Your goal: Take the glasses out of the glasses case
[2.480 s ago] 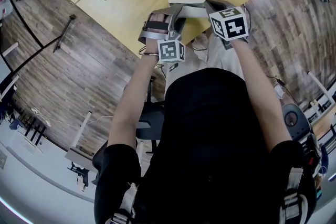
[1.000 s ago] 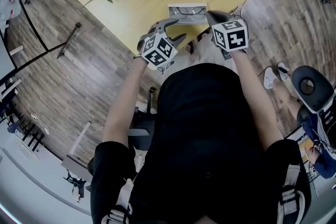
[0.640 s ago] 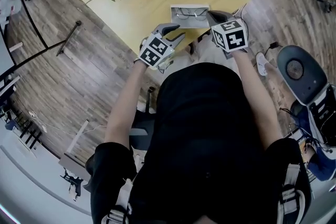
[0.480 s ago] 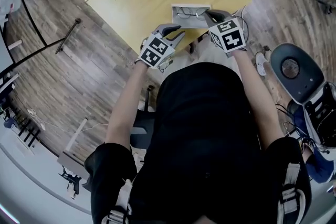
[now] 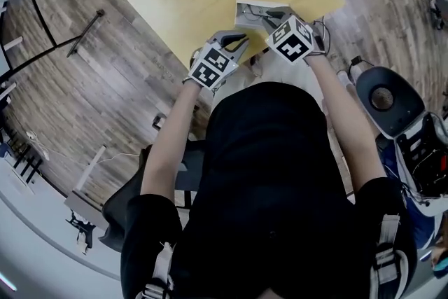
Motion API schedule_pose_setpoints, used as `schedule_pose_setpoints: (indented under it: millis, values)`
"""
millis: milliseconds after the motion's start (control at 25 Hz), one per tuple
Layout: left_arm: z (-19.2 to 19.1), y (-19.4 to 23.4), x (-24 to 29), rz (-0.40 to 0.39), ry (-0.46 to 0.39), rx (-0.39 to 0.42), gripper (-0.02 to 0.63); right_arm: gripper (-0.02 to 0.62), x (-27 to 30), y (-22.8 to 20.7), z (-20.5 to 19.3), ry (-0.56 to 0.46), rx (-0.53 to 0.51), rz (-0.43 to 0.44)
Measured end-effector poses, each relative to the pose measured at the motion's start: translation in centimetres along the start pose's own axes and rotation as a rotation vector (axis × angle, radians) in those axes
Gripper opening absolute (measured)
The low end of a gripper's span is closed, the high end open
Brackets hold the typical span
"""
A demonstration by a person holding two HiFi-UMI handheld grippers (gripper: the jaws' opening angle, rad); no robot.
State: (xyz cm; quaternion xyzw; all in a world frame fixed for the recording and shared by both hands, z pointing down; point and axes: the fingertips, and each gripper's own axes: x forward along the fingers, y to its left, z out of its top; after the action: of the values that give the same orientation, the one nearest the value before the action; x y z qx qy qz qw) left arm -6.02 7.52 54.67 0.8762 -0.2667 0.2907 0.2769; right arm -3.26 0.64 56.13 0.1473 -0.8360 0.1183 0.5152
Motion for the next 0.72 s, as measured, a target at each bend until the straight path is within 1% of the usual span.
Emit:
schedule_pose_setpoints:
  millis: [120,240,320,440,560,720]
  values:
    - [-0.2,-0.1,-0.4,0.007,-0.015,-0.032,0.052,0.077,1.0,0.1,-0.3,0.046,-0.051,0.020]
    - [-0.5,-0.2,-0.9,0.015,-0.034,-0.068,0.052,0.100,1.9,1.0,-1.0,0.101,-0.112,0.066]
    - [-0.4,-0.2,-1.2,0.023,-0.046,-0.086,0.052,0.106,2.3,1.3,-1.2,0.119,-0.142,0.077]
    - [-0.2,-0.2,-1.4,0.031,-0.055,-0.098,0.052,0.107,2.8,1.1,-1.3,0.119,-0.162,0.054]
    - [-0.1,0.0,-1.2,0.033,-0.059,-0.108,0.052,0.082,3.2,0.5,-1.3,0.106,-0.186,0.023]
    - [-0.2,0.1,-1.2,0.043,-0.060,-0.129,0.052,0.081,3.6,0.6,-0.9,0.097,-0.294,-0.001]
